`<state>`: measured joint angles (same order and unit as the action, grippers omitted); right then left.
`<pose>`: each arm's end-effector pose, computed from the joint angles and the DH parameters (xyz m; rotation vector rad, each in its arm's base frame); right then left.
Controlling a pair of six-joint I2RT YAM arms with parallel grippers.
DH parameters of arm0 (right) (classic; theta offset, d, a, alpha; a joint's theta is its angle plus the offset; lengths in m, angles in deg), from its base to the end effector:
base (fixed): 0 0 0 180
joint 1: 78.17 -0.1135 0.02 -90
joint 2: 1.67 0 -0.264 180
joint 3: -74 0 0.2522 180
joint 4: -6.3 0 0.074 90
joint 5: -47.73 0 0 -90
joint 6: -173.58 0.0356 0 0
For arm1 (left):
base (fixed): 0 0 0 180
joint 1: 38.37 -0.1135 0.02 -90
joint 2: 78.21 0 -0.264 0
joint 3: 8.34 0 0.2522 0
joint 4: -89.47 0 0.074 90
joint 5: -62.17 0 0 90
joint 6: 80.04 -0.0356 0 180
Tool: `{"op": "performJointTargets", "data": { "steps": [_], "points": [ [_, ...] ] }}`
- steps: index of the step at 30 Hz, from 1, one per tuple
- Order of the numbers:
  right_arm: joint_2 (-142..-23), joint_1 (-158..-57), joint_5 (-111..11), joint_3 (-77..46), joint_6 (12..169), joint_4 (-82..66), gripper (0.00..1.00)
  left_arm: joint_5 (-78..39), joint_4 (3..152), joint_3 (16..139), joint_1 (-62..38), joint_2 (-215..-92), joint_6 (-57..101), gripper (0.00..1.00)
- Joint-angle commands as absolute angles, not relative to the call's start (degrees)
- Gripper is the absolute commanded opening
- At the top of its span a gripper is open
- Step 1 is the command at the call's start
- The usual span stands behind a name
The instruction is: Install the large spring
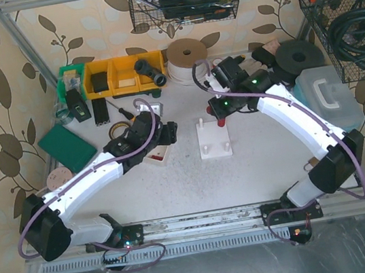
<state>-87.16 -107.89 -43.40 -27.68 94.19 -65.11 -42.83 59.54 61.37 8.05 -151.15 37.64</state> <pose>0.2636 0.1513 0.3570 -0.4331 2.5252 0.3003 0.2032 -0.2002 0.2924 0.1998 2.1563 -0.4773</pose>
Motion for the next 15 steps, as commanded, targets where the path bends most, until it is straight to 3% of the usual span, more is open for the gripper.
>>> {"op": "performJointTargets", "data": {
  "steps": [1,6,15],
  "points": [
    [-89.79,-107.82,-43.84,-30.69,93.17,-66.66,0.00,-38.24,63.43,58.44,4.31,-148.25,38.80,0.77],
    [-92.23,-107.87,-42.28,-33.43,93.92,-69.00,0.00,-27.69,69.59,54.56,-0.17,-146.87,39.79,0.79],
    [-97.53,-108.54,-37.74,-38.71,91.86,-75.12,0.00,-24.75,72.55,51.81,-1.74,-144.58,40.50,0.82]
  ]
}}
